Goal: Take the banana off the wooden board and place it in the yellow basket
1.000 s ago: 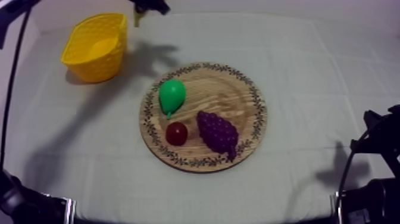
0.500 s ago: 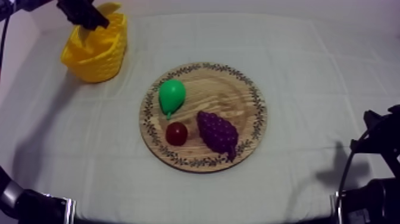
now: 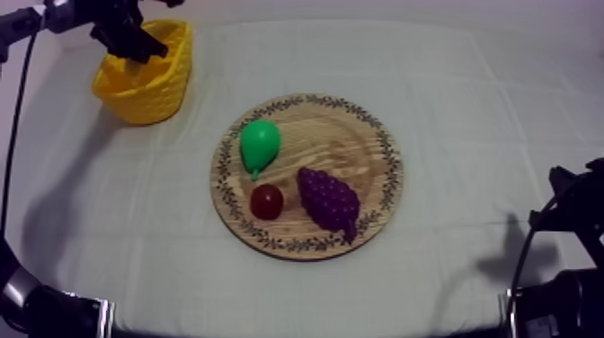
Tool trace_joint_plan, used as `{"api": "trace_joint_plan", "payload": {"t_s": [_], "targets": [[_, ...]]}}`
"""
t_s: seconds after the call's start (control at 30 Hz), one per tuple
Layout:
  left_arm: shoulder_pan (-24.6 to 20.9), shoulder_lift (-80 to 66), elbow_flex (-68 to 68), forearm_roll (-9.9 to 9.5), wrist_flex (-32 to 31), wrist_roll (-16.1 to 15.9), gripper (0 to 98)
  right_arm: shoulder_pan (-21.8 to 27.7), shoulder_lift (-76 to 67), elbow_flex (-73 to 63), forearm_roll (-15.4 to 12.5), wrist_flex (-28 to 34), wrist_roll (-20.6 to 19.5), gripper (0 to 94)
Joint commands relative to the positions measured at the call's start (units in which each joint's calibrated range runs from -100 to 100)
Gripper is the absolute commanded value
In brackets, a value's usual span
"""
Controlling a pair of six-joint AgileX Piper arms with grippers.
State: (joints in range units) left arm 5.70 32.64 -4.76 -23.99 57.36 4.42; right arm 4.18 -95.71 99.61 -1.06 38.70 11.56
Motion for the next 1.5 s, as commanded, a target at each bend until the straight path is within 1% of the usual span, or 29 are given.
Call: {"api": "trace_joint_plan", "payload": {"t_s": [0.0,0.13,0.27,0.37,0.43,0.5,0.57,0.73,0.77,0.83,0.93,1.07,1.2,1.37,1.47], "targets": [[-0.1,0.8,-0.3,0.08,-0.8,0.0,29.9,0.0,0.0,0.1,0.0,0.0,0.0,0.4],[-0.5,1.9,-0.6,0.54,-3.0,-0.3,33.1,0.0,0.0,0.1,0.0,0.0,0.0,0.4],[-1.0,2.2,0.2,1.86,-5.6,-2.4,44.1,0.0,0.0,0.1,0.0,0.0,0.0,0.4],[-1.5,2.4,0.3,2.94,-6.8,-3.9,49.2,0.0,0.0,0.1,0.0,0.0,0.0,0.4],[-1.7,2.5,0.3,3.27,-7.2,-4.5,51.1,0.0,0.0,0.1,0.0,0.0,0.0,0.4],[-1.8,2.3,0.6,3.45,-7.9,-4.7,50.9,0.0,0.0,0.1,0.0,0.0,0.0,0.4],[-1.9,1.7,1.6,3.55,-9.3,-4.5,46.1,0.0,0.0,0.1,0.0,0.0,0.0,0.4],[-2.1,-2.4,8.2,4.20,-15.3,-4.4,14.4,0.0,0.0,0.1,0.0,0.0,0.0,0.4],[-2.3,-3.6,10.1,4.52,-16.8,-4.4,10.1,0.0,0.0,0.1,0.0,0.0,0.0,0.4],[-2.5,-6.6,14.4,5.49,-19.9,-4.6,5.0,0.0,0.0,0.1,0.0,0.0,0.0,0.4],[-2.8,-12.5,21.8,6.62,-24.8,-4.2,1.8,0.0,0.0,0.1,0.0,0.0,0.0,0.4],[-2.4,-22.6,33.3,7.28,-31.1,-2.4,1.1,0.0,0.0,0.1,0.0,0.0,0.0,0.4],[-2.3,-34.2,46.5,7.45,-37.6,0.1,1.1,0.0,0.0,0.1,0.0,0.0,0.0,0.4],[-3.8,-49.7,66.1,7.26,-48.9,4.0,0.9,0.0,0.0,0.1,0.0,0.0,0.0,0.4],[-4.3,-59.4,75.4,7.23,-51.5,6.0,0.9,0.0,0.0,0.1,0.0,0.0,0.0,0.4]]}}
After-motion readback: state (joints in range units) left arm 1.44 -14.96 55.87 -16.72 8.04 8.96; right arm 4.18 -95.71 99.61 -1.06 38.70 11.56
